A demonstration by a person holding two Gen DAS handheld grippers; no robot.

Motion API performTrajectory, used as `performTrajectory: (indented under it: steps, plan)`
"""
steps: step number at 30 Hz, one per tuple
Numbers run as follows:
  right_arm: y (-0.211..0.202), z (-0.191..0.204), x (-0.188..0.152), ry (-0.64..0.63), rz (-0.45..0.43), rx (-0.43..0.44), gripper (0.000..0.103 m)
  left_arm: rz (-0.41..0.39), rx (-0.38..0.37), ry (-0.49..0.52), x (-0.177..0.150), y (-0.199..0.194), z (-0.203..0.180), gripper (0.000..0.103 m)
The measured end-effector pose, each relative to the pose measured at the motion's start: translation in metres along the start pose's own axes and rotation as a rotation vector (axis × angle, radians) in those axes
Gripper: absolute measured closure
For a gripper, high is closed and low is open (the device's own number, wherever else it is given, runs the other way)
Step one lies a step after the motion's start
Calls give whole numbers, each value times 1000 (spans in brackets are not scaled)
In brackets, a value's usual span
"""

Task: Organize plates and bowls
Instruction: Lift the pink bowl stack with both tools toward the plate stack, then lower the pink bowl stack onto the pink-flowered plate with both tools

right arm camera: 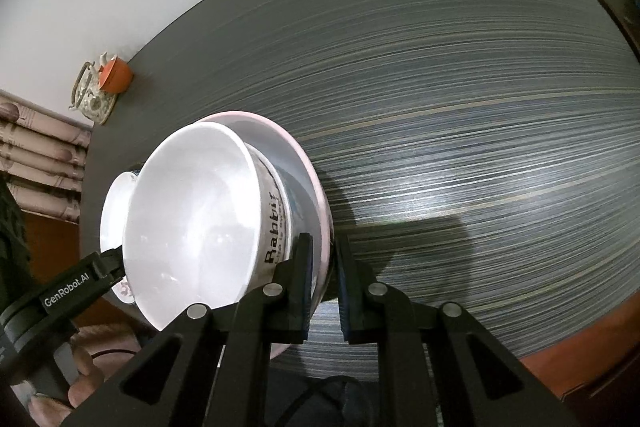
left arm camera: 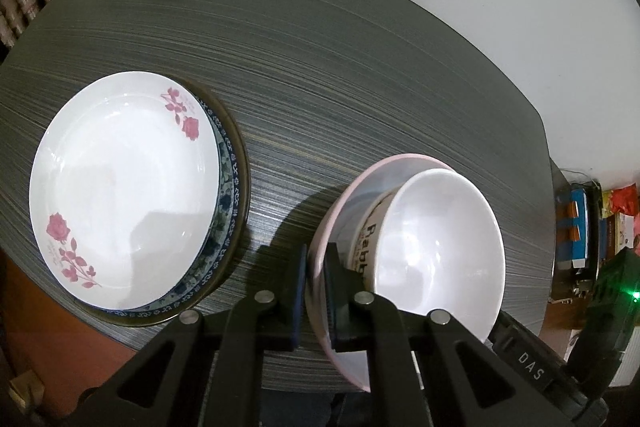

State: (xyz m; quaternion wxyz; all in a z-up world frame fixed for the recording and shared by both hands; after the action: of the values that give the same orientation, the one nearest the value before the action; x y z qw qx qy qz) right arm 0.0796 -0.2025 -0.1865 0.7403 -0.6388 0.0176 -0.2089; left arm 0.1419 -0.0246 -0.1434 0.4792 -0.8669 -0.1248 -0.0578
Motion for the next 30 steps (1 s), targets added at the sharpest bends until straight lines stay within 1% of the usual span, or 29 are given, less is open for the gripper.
performTrajectory:
  steps: [9,14,19,24,30]
  plan:
    - [-7,2,3,-2,-23,-2,90,-22,-10,10,3,-12,-1,96]
    - [-16,8,8,-17,-44,-2,90,-51,-13,6,4,-27,2,96]
    - [-26,20,12,-46,-62,5,90,-88,-1,-4,10,-47,12,96]
    - [-34,46,17,-87,-80,22,90,-135,21,-39,17,-73,30,96]
    - [-39,91,18,-158,-86,51,90,-182,60,-77,22,-101,59,96]
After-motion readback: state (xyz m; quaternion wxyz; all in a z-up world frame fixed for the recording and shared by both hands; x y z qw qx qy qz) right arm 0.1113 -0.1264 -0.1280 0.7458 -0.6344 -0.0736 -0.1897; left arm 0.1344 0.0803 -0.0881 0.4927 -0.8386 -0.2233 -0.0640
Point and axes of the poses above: each gripper's, at about its wrist camera, not at the fingertips, and y roughly the way its jaws point, z to its left, x to its top, the point moved 5 cm from there along y, roughly the way its jaws point, and after that the axes turned 13 degrees about -x, right-handed, at the moved point
